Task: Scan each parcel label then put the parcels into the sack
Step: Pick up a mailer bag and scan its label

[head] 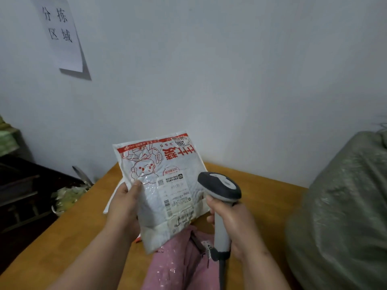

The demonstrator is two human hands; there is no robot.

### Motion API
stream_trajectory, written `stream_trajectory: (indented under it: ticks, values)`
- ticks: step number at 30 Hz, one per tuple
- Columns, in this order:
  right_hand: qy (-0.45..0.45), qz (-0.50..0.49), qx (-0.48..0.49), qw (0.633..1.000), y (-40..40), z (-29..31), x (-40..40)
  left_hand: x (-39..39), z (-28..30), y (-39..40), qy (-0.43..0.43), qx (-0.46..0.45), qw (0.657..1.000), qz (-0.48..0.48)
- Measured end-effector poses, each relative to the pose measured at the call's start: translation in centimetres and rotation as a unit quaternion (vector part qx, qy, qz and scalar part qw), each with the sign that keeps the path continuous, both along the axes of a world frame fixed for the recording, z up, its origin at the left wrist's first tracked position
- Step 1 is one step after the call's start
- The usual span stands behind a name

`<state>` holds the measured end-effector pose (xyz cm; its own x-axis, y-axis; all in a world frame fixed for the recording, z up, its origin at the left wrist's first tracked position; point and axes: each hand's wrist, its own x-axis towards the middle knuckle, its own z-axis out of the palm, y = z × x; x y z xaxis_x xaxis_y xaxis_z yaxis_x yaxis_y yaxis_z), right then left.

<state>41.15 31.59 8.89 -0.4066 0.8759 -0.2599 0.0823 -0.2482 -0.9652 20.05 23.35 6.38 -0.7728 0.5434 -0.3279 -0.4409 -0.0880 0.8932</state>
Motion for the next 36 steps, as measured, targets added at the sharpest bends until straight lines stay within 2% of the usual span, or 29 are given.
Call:
stream_trajectory:
  ticks: [6,18,24,36]
  values:
    - [-0.028,0.074,0.040,0.996,-2.8,1.7,1.2,0.7,1.5,-1.8,0.009,-0.004,1.000,0.020]
    - [-0.042,0.101,0.034,0.993,-8.7,3.9,-1.3,-1.5,4.2,-5.8,-0.007,0.016,1.000,0.018]
    - [-0.013,0.102,0.039,0.994,-10.5,4.8,-1.9,-1.9,4.9,-7.8,-0.010,0.023,1.000,0.000]
    - [-0.055,0.134,0.054,0.988,-13.0,6.2,-1.4,-3.5,6.4,-9.8,-0.030,0.029,0.999,0.021]
